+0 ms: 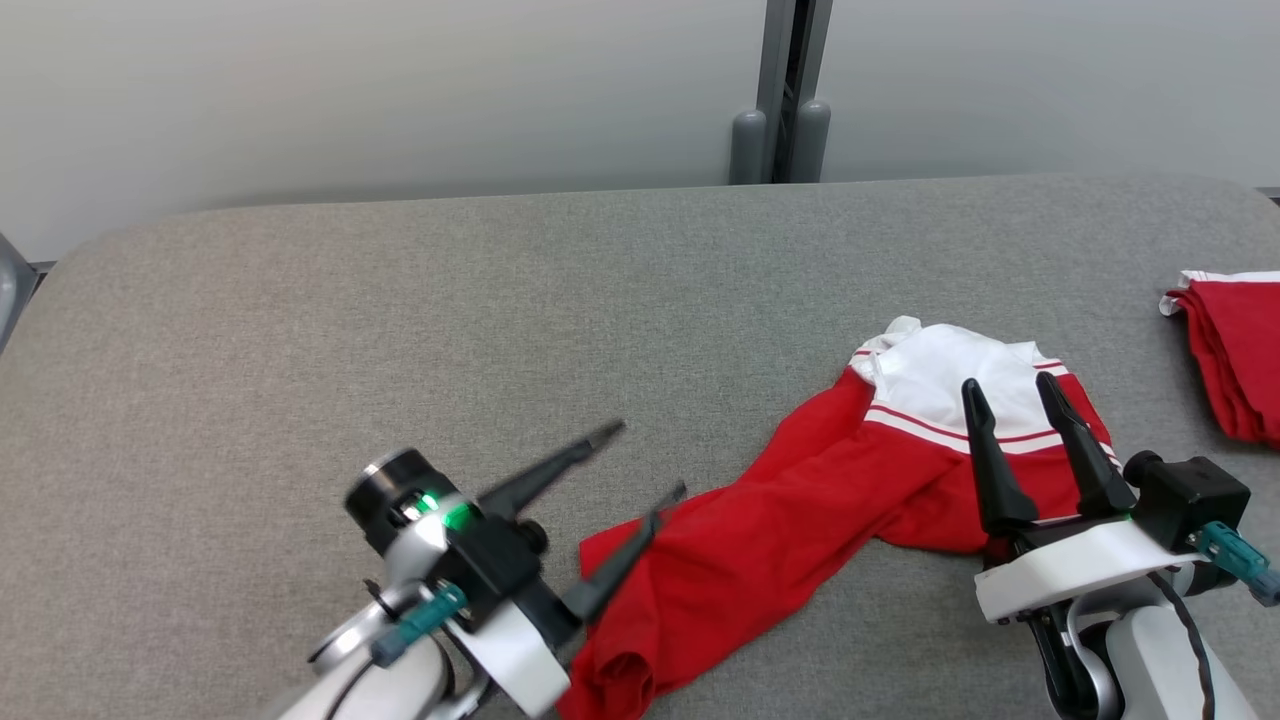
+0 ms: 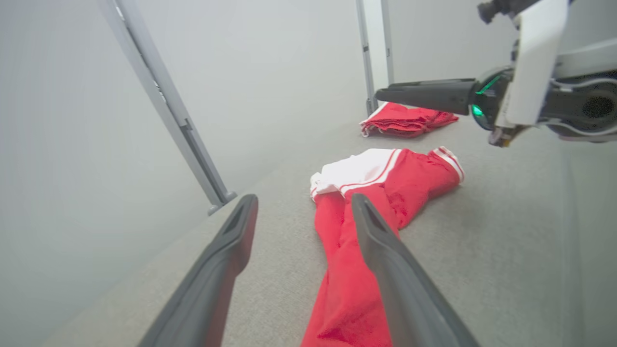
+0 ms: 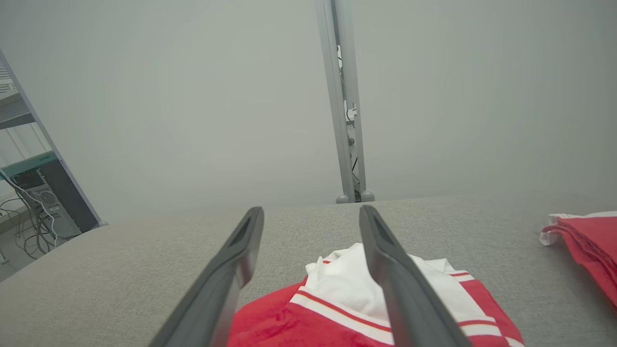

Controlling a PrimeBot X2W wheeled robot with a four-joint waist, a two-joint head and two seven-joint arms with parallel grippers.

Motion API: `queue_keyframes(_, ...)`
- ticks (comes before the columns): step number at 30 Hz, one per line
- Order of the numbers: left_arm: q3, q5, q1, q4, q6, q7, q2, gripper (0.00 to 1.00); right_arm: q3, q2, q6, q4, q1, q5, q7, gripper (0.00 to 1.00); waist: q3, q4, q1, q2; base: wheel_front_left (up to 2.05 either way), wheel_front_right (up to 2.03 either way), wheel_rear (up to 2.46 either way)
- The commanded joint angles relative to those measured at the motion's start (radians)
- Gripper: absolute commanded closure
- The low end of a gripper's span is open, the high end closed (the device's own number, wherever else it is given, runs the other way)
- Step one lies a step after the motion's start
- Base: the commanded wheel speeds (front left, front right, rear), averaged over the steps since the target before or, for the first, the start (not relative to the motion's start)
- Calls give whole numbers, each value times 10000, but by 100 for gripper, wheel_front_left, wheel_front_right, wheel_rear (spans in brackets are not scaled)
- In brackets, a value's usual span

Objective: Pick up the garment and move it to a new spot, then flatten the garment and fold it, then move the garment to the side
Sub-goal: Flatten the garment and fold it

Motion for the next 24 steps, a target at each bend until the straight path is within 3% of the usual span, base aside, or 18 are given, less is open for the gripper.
queue_keyframes(1, 529, 27, 195, -238, 134, -35, -56, 0, -15, -71, 1, -81, 54, -19, 2, 0, -23, 1, 0, 0, 0, 0, 0)
queue_keyframes(8, 4012, 18, 1289, -1126, 610, -35, -1169, 0, 105, -83, 1, -364, 175, 12, 2, 0, -148, 8, 0, 0, 0, 0, 0)
queue_keyframes(14, 6108, 448, 2593, -1040, 659, -34, -2279, 0, 155, -102, 1, -435, 250, -20, 2, 0, -158, -9, 0, 0, 0, 0, 0)
queue_keyframes(18, 6771, 742, 3212, -734, 358, -35, -2739, 0, 209, -169, 1, -383, 299, -66, 2, 0, -106, 100, 0, 0, 0, 0, 0)
queue_keyframes(24, 6964, 996, 3229, -445, -4, -36, -2930, 0, 313, -375, 1, -1, 79, -227, 2, 0, -93, 367, 0, 0, 0, 0, 0)
